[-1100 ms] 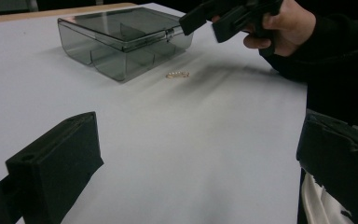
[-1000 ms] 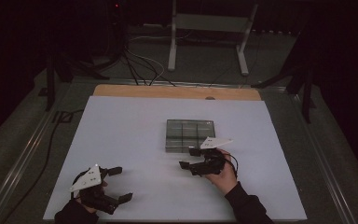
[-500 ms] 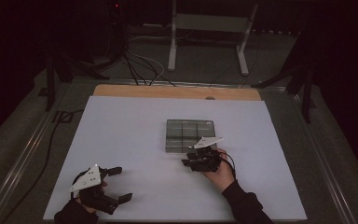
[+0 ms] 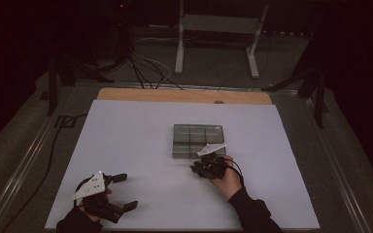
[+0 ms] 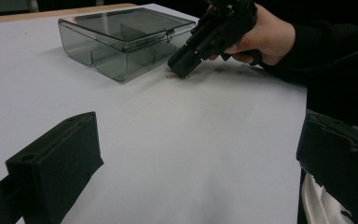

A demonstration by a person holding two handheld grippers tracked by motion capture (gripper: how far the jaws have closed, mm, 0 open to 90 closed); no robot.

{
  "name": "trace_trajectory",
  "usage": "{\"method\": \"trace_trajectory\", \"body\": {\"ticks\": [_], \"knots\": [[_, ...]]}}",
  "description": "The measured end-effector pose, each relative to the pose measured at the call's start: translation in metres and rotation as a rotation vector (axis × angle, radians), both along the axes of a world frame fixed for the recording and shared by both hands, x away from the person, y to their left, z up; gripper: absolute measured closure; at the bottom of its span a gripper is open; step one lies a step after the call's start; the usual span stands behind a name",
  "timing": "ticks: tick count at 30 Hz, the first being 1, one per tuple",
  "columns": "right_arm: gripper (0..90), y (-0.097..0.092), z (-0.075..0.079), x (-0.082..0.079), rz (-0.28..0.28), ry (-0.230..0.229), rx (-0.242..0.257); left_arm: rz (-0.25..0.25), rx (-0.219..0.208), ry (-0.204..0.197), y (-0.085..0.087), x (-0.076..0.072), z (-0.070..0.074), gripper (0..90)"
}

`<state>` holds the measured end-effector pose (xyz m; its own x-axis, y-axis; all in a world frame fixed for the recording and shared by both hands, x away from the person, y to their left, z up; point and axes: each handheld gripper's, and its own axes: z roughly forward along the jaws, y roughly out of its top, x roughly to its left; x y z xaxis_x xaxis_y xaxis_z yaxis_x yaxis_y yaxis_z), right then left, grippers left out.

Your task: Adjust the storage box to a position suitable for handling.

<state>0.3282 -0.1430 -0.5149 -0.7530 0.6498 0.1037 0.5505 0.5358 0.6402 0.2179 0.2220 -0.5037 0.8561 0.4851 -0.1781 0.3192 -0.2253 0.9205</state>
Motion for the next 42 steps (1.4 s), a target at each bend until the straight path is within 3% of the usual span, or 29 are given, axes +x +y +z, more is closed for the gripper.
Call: {"method": "trace_trajectory", "body": {"ticks": [6,10,18,27,42], "knots": [[81.5,0.005,0.002,-0.003,0.001,-0.032,-0.058,0.0,0.0,0.0,0.0,0.0,0.0,0.7],[85.4,0.005,0.002,-0.004,0.005,-0.037,-0.066,0.001,-0.003,-0.002,0.0,0.0,0.0,0.7],[86.3,-0.002,0.012,-0.007,-0.002,-0.027,-0.021,0.001,-0.002,-0.003,0.0,0.0,0.0,0.7],[86.3,-0.015,0.018,-0.017,-0.003,-0.022,-0.01,0.003,-0.002,-0.002,0.0,0.0,0.0,0.7],[86.3,-0.064,0.03,-0.029,-0.102,-0.036,0.033,0.002,-0.003,-0.004,0.0,0.0,0.001,0.7]]}}
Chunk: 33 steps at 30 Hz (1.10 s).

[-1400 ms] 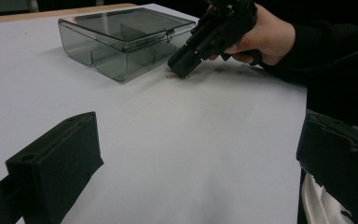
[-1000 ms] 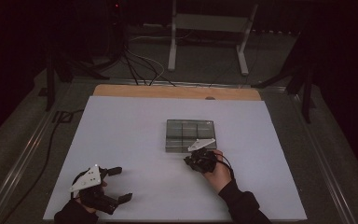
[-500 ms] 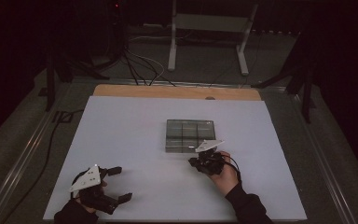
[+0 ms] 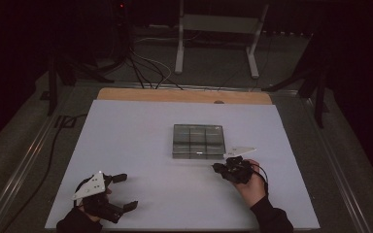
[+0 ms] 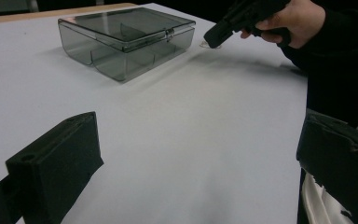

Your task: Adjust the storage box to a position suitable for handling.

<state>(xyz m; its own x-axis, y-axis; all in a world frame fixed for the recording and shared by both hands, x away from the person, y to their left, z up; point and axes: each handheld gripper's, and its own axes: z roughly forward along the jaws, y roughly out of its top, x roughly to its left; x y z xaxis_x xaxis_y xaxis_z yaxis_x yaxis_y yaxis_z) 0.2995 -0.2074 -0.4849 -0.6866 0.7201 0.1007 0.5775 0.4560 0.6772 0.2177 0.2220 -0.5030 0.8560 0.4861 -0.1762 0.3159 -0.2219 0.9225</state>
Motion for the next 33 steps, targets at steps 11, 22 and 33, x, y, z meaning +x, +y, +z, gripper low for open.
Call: {"method": "trace_trajectory", "body": {"ticks": [11,22,33], "knots": [[86.2,-0.042,-0.001,-0.01,-0.094,0.005,0.006,-0.001,0.002,0.002,0.0,0.0,0.0,0.7],[86.1,-0.078,-0.003,-0.022,-0.164,0.005,0.011,-0.001,0.004,0.003,-0.001,0.0,0.0,0.7],[86.0,-0.103,-0.009,-0.031,-0.214,0.018,0.004,-0.002,0.006,0.003,-0.001,0.0,0.0,0.7]]}}
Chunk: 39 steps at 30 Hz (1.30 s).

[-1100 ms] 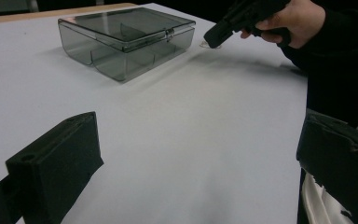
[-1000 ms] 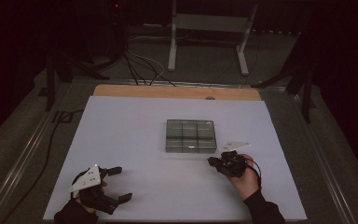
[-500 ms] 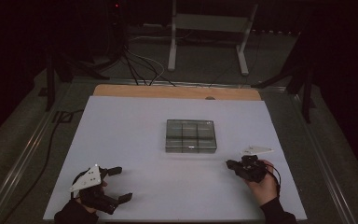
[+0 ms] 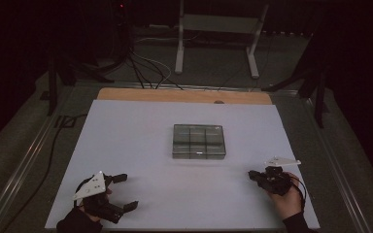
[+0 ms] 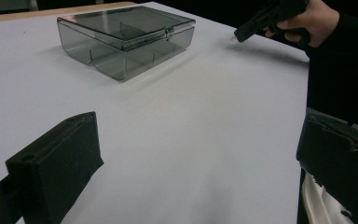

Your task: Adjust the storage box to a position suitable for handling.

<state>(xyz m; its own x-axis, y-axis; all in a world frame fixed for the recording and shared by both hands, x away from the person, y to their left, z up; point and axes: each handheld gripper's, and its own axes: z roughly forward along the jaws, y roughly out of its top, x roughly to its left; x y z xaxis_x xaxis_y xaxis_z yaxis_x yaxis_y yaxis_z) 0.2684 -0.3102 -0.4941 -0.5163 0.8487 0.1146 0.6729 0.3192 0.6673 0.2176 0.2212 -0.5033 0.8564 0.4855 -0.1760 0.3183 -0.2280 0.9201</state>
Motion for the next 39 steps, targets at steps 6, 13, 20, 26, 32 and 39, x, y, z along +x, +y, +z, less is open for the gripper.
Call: {"method": "trace_trajectory", "body": {"ticks": [6,13,20,26,32,39], "knots": [[85.7,-0.006,-0.003,-0.002,-0.011,0.005,-0.018,0.0,0.002,-0.001,0.0,0.0,0.0,0.7],[85.6,-0.012,-0.011,-0.003,-0.026,0.028,-0.033,-0.001,0.003,-0.001,-0.001,0.0,0.0,0.7],[85.3,-0.015,-0.014,-0.003,-0.029,0.044,-0.039,-0.001,0.004,-0.001,-0.001,0.0,0.0,0.6],[74.0,-0.017,-0.012,-0.002,-0.038,0.035,-0.009,0.0,0.005,-0.001,-0.001,0.0,0.0,0.7],[64.6,-0.017,-0.005,-0.002,-0.034,0.013,0.028,0.003,0.006,-0.004,-0.001,0.0,0.0,0.6],[31.3,-0.008,0.007,0.002,-0.008,-0.056,0.099,0.005,0.005,-0.001,-0.001,0.0,0.0,0.7]]}}
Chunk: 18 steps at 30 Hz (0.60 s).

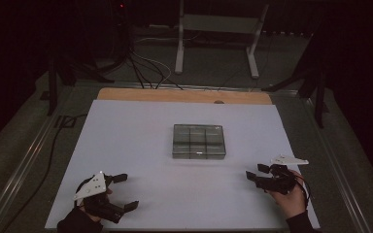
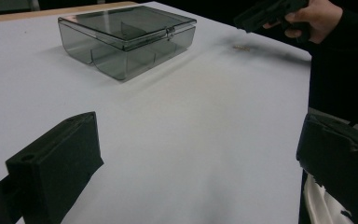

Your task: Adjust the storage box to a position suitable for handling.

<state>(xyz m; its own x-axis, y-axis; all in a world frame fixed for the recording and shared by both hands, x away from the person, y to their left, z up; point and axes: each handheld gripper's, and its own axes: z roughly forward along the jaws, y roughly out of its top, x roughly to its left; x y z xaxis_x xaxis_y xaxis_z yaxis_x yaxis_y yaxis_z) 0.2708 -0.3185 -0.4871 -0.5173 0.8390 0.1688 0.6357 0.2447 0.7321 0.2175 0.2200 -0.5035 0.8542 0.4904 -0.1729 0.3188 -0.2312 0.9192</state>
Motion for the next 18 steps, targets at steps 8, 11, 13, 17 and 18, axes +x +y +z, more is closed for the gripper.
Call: {"method": "trace_trajectory", "body": {"ticks": [8,11,13,17,18], "knots": [[13.4,0.011,0.005,0.01,0.057,-0.003,0.062,-0.002,0.001,0.003,0.0,0.0,-0.001,0.7],[7.2,0.015,0.009,0.016,0.072,-0.011,0.078,-0.001,-0.004,0.001,0.0,0.0,0.0,0.7],[7.0,0.017,0.011,0.021,0.087,-0.029,0.091,-0.002,0.0,0.002,0.0,0.0,0.0,0.7],[6.9,0.021,0.014,0.031,0.103,-0.077,0.117,-0.002,-0.003,0.004,0.0,0.0,0.0,0.7],[6.9,0.023,0.015,0.034,0.096,-0.082,0.111,-0.002,-0.003,0.006,0.0,0.0,-0.001,0.7]]}}
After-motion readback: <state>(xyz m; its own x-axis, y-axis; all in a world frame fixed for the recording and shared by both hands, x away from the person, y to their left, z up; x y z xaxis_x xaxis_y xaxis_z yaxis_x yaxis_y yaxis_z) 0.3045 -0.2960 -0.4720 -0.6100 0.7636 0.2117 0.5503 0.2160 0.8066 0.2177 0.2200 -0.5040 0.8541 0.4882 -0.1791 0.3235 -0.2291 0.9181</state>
